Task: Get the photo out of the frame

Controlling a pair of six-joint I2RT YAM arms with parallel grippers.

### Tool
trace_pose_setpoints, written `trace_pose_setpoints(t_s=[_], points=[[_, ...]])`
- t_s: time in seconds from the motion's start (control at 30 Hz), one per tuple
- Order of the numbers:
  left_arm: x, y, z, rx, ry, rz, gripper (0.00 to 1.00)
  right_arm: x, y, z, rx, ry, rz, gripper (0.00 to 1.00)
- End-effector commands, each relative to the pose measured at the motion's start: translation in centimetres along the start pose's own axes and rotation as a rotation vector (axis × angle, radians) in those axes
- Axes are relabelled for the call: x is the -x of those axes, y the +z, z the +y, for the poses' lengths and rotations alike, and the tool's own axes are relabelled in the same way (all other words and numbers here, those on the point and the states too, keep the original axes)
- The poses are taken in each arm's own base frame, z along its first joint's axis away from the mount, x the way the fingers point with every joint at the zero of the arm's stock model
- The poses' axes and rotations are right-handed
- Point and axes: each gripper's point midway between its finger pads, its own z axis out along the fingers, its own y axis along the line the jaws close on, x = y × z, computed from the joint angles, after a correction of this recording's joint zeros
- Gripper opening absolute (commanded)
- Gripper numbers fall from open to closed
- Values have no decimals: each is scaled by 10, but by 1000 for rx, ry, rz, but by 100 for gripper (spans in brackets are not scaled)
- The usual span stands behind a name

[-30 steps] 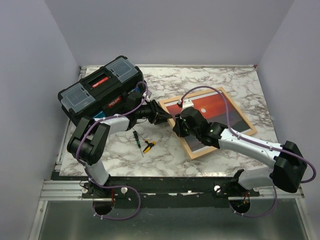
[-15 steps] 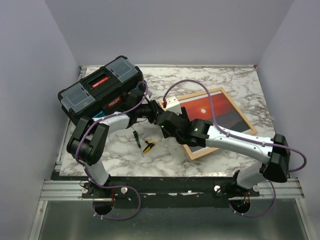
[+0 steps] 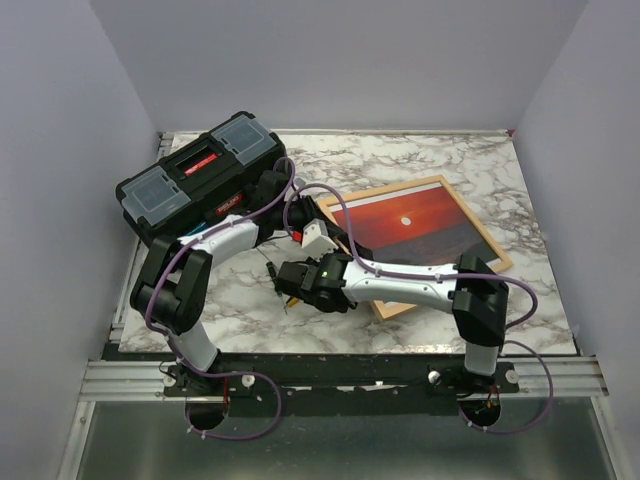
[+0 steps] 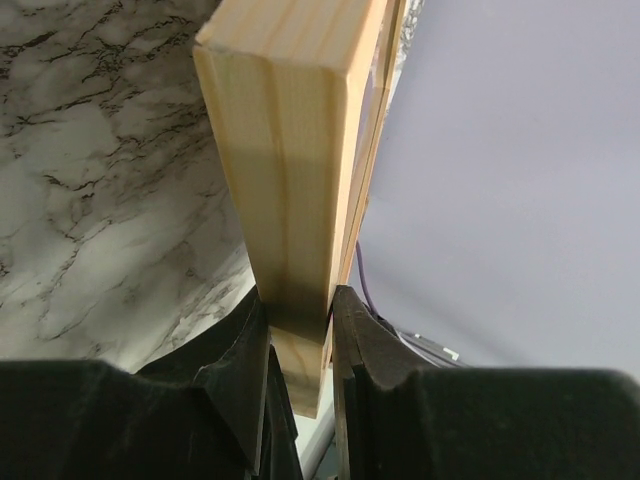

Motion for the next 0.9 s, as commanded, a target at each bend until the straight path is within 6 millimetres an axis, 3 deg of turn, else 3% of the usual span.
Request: trace_pose_setpoints(t_s=[0.0, 0.13, 0.37, 0.57, 0.73, 0.87], points=[[-1, -9, -7, 30, 42, -28, 0, 10, 3, -15, -135, -38, -49, 68], [-1, -10, -10, 37, 44, -28, 0, 11, 8, -5, -138, -66, -52, 61], [0, -15, -16, 33, 73, -53, 0, 9, 14, 4, -154, -84, -59, 40], [2, -23, -27, 28, 141, -80, 0, 12, 15, -4, -168, -63, -82, 1], [12, -46, -46, 9, 257, -177, 48, 20, 10, -22, -167, -6, -118, 1], [26, -80, -73, -44, 376, -297, 75, 30, 6, -44, -152, 48, -150, 1]])
